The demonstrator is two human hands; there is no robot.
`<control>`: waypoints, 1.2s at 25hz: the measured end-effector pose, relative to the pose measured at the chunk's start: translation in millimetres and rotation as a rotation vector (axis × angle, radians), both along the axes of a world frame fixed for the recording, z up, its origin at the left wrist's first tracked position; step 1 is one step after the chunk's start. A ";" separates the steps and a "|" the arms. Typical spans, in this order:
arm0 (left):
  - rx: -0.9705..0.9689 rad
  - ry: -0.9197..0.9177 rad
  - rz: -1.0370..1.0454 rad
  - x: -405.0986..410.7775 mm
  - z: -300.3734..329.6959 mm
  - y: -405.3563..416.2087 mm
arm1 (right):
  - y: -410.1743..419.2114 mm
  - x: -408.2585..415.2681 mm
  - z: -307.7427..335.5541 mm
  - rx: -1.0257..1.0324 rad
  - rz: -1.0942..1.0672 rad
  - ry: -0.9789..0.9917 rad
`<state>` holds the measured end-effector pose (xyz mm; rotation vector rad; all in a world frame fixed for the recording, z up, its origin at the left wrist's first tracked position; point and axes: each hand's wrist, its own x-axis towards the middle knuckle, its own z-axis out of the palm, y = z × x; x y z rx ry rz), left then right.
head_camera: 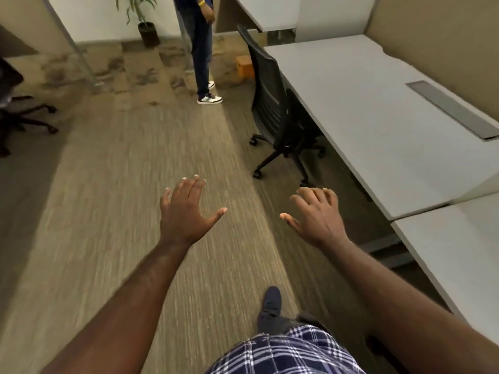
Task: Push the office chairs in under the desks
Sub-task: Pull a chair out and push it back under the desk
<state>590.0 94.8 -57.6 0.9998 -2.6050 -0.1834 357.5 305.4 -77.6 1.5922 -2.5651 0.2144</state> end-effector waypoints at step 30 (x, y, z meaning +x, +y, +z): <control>-0.068 -0.185 -0.227 -283.4 17.2 -534.7 | -539.7 -259.1 22.9 -0.039 -0.119 0.031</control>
